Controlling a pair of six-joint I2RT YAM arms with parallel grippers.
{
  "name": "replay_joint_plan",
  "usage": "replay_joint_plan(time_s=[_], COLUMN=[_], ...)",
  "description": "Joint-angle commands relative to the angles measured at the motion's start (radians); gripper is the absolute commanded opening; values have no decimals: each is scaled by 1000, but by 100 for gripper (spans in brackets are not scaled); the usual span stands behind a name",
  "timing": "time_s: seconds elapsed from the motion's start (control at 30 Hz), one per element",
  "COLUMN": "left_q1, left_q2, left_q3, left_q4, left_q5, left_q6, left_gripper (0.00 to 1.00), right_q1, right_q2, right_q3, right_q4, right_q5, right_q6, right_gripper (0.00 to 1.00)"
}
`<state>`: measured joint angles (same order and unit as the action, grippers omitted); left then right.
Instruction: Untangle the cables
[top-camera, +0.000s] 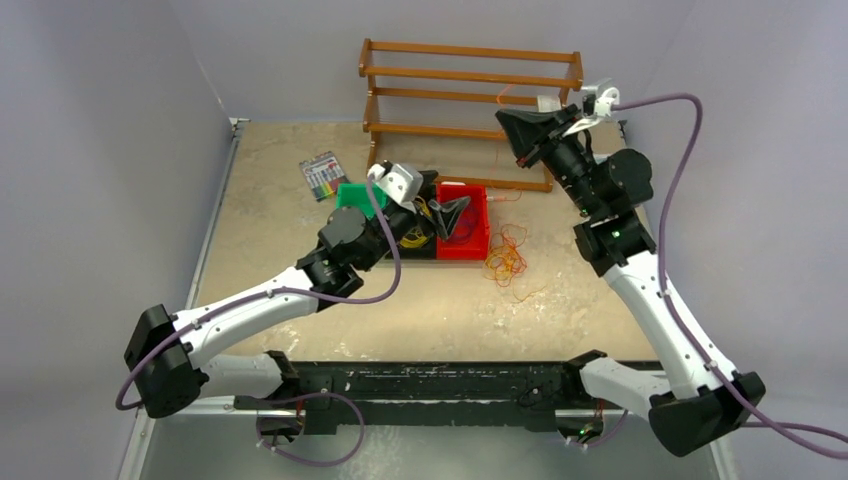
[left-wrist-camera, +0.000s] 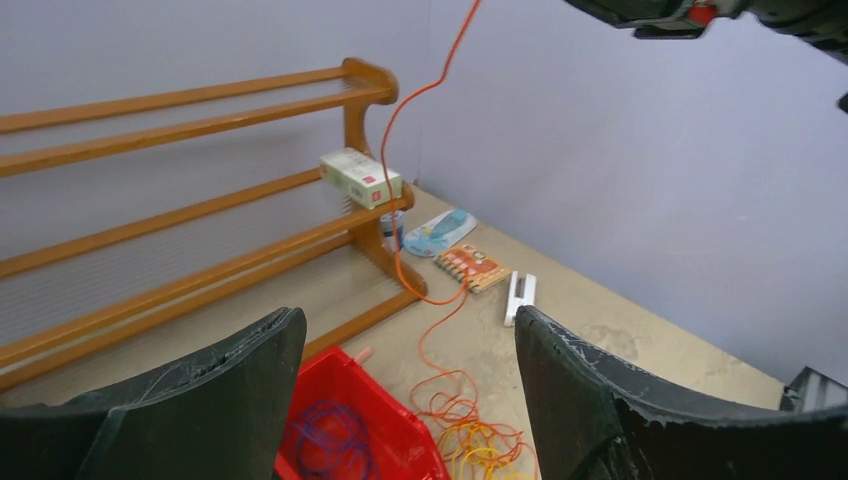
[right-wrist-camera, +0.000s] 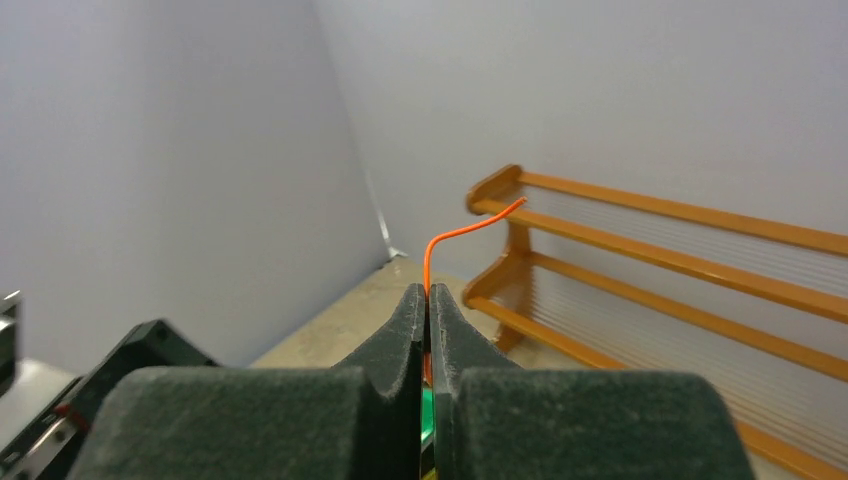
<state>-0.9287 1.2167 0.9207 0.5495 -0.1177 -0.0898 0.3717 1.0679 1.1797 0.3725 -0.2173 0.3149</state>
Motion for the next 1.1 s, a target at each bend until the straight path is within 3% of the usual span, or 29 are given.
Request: replay_joint_plan(time_s=[0.0, 0.37, 0.6, 1.07], left_q1=[93, 191, 210, 238], left_q2=[-16, 82, 166, 314], left_q3=[26, -1, 4, 87], left_q4=[-33, 123, 185, 250], left_q5=[62, 267, 298, 391], left_q6=[-97, -299, -362, -444], left_gripper=[76, 77, 76, 60], right_q1=[-6, -4, -2, 1], right_q2=[32, 73, 84, 63], right_q3=[-7, -10, -13, -27], right_q4=[194, 272, 296, 296], right_q5=[-195, -284, -315, -349], right_q6=[61, 99, 127, 121], right_gripper=[0, 0, 0, 0])
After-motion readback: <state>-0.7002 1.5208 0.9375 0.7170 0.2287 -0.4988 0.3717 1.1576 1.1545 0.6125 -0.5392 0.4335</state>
